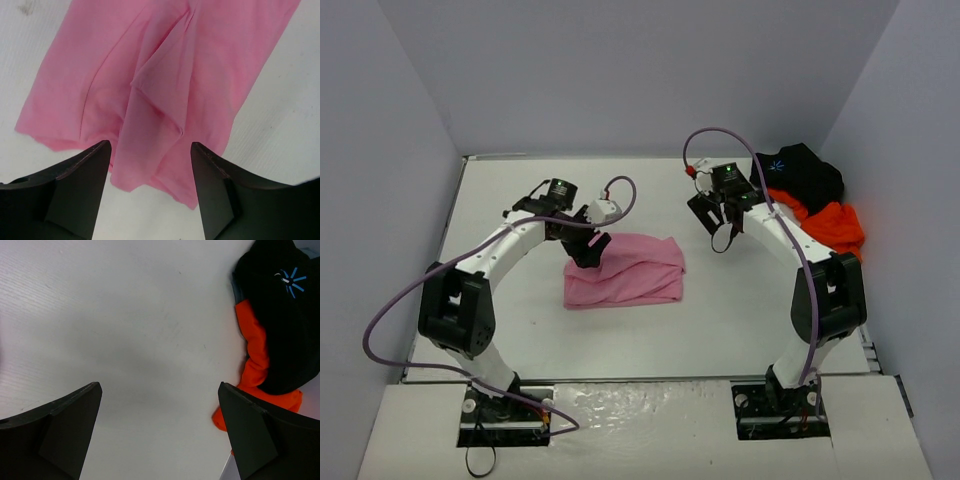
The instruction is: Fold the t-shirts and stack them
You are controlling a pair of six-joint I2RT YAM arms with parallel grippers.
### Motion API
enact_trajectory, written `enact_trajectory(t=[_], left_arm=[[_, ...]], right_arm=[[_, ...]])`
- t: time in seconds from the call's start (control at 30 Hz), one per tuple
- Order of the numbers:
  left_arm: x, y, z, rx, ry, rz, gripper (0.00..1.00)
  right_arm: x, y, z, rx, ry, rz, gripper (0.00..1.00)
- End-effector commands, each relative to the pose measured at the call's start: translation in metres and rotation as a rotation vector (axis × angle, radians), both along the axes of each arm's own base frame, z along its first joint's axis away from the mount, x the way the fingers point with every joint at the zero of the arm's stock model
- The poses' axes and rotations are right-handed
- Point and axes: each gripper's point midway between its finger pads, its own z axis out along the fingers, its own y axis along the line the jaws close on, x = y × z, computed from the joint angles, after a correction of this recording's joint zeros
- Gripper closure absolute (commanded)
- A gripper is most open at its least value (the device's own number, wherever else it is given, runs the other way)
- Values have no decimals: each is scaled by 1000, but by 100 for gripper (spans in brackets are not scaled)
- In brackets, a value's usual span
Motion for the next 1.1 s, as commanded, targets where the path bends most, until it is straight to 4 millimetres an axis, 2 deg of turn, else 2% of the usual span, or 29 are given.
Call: enact_trajectory(t=[0.0, 0.2, 0.5, 1.07], left_arm=[[6, -23, 7, -9, -12, -92, 38], [19, -43, -4, -8, 51, -134, 39], [40, -52, -11, -16, 25, -119, 39], [32, -64, -22, -14, 99, -167, 41]], right_arm=[[5, 8, 23, 60, -70, 10, 0], [1, 4, 21, 51, -68, 2, 0], [-5, 1, 23, 48, -71, 11, 0], [-4, 1, 15, 48, -61, 15, 0]])
